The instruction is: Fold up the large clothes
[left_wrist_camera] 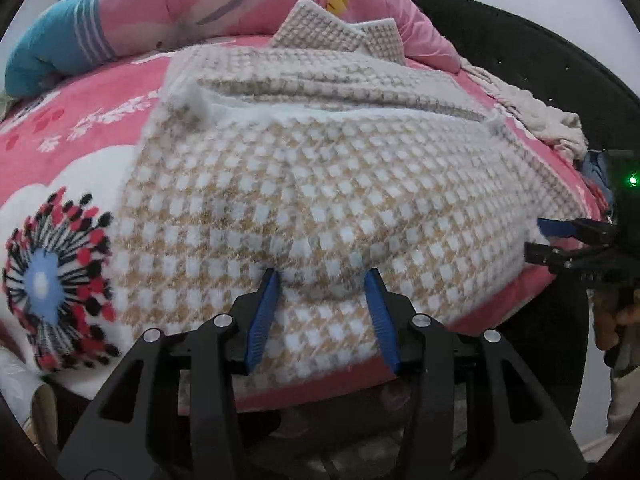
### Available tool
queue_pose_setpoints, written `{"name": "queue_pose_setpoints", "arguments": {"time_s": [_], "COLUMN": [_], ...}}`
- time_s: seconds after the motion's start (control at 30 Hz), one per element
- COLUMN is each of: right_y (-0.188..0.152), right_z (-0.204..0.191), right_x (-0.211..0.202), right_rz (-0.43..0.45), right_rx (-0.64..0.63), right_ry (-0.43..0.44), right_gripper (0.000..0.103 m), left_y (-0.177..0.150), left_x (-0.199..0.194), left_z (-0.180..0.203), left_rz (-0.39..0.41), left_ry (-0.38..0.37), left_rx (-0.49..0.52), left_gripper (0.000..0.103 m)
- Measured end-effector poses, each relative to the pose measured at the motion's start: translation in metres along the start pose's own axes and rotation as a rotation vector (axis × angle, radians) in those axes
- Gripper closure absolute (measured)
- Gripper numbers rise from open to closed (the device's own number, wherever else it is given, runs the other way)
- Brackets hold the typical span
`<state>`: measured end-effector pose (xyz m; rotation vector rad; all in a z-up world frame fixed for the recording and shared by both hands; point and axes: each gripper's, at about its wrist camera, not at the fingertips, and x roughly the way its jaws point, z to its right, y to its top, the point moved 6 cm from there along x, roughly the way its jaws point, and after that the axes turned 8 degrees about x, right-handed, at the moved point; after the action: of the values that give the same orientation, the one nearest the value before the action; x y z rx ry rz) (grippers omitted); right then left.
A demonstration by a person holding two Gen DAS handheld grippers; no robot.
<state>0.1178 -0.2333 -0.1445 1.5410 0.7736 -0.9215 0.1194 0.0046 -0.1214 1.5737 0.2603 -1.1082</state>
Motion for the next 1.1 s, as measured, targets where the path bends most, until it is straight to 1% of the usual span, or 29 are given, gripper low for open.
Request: {"name": "queue_pose_setpoints", "arguments": {"time_s": [0.07, 0.1, 0.13, 0.17, 0.2, 0.23, 0.27, 0.3, 0.37, 0.4, 0.43, 0.47, 0.53, 0.57, 0.6, 0.63, 0.67, 0.7, 0.73, 0.77, 0.83, 0.87, 0.9, 0.93, 0.97, 1.03, 1.1], "right_y": [0.002, 0.002, 0.001, 0.000, -0.003, -0.005, -0.007, -0.006, -0.003, -0.001, 0.001, 0.003, 0.001, 0.001, 0.000, -0.001, -0.003, 0.000, 0.003, 0.005, 0.012, 0.015, 0.018, 0.025, 0.028, 0.042, 0.057], "right_z": [0.000, 0.007, 0.016, 0.026, 0.040, 0.049, 0.053, 0.053, 0.046, 0.046, 0.046, 0.050, 0.062, 0.069, 0.076, 0.078, 0.080, 0.080, 0.079, 0.078, 0.073, 0.072, 0.069, 0.063, 0.059, 0.036, 0.015], "right_x": [-0.018, -0.025, -0.028, -0.027, -0.019, -0.008, 0.001, 0.003, -0.009, -0.018, -0.025, -0.035, -0.042, -0.034, -0.022, -0.011, 0.000, 0.000, -0.008, -0.018, -0.036, -0.043, -0.053, -0.058, -0.065, -0.069, -0.061], "right_rz": [0.027, 0.042, 0.048, 0.047, 0.032, 0.014, 0.006, 0.006, 0.012, 0.023, 0.037, 0.061, 0.069, 0.056, 0.039, 0.024, 0.005, 0.007, 0.013, 0.024, 0.058, 0.073, 0.094, 0.110, 0.123, 0.150, 0.155], "right_rx": [-0.006, 0.012, 0.038, 0.066, 0.121, 0.165, 0.193, 0.190, 0.165, 0.169, 0.177, 0.194, 0.233, 0.258, 0.269, 0.274, 0.286, 0.285, 0.275, 0.273, 0.275, 0.273, 0.264, 0.252, 0.240, 0.188, 0.134], "right_ry": [-0.010, -0.025, -0.040, -0.050, -0.042, -0.001, 0.028, 0.023, -0.006, 0.000, 0.003, 0.012, 0.043, 0.052, 0.050, 0.053, 0.067, 0.066, 0.058, 0.060, 0.080, 0.084, 0.092, 0.103, 0.116, 0.150, 0.143], "right_gripper": [0.023, 0.023, 0.023, 0.023, 0.023, 0.022, 0.022, 0.022, 0.022, 0.022, 0.022, 0.022, 0.022, 0.022, 0.022, 0.022, 0.021, 0.021, 0.021, 0.021, 0.021, 0.021, 0.020, 0.014, 0.013, 0.008, 0.007], "left_y": [0.006, 0.011, 0.011, 0.009, 0.007, 0.001, -0.003, -0.004, 0.000, 0.004, 0.005, 0.006, 0.009, 0.008, 0.007, 0.001, -0.005, -0.009, -0.008, -0.006, 0.000, 0.005, 0.012, 0.018, 0.025, 0.046, 0.071], "left_x": [-0.015, -0.018, -0.027, -0.030, -0.026, -0.014, -0.005, -0.001, -0.009, -0.019, -0.026, -0.034, -0.047, -0.045, -0.036, -0.020, -0.008, -0.005, -0.013, -0.021, -0.043, -0.053, -0.062, -0.066, -0.070, -0.072, -0.060], "left_z": [0.000, -0.002, -0.008, -0.017, -0.026, -0.039, -0.046, -0.050, -0.048, -0.045, -0.044, -0.044, -0.049, -0.054, -0.060, -0.070, -0.077, -0.080, -0.084, -0.084, -0.083, -0.081, -0.078, -0.074, -0.068, -0.051, -0.028], "left_rz": [0.038, 0.059, 0.083, 0.086, 0.072, 0.033, 0.019, 0.036, 0.035, 0.053, 0.074, 0.101, 0.149, 0.145, 0.115, 0.055, 0.010, 0.000, 0.026, 0.043, 0.089, 0.110, 0.131, 0.144, 0.157, 0.188, 0.193], "left_ry": [-0.017, -0.016, 0.003, 0.035, 0.066, 0.090, 0.064, 0.037, 0.039, 0.031, 0.021, 0.011, 0.020, 0.034, 0.055, 0.081, 0.079, 0.046, 0.018, 0.011, 0.051, 0.057, 0.065, 0.072, 0.074, 0.050, 0.029], "left_rx": [-0.005, -0.011, -0.020, -0.033, -0.051, -0.081, -0.113, -0.146, -0.149, -0.144, -0.144, -0.143, -0.141, -0.146, -0.157, -0.186, -0.225, -0.278, -0.325, -0.329, -0.300, -0.283, -0.263, -0.243, -0.217, -0.155, -0.086], "left_gripper": [0.060, 0.060, 0.059, 0.056, 0.056, 0.059, 0.060, 0.060, 0.059, 0.059, 0.058, 0.053, 0.045, 0.043, 0.043, 0.043, 0.042, 0.043, 0.044, 0.044, 0.044, 0.044, 0.044, 0.042, 0.039, 0.033, 0.028]}}
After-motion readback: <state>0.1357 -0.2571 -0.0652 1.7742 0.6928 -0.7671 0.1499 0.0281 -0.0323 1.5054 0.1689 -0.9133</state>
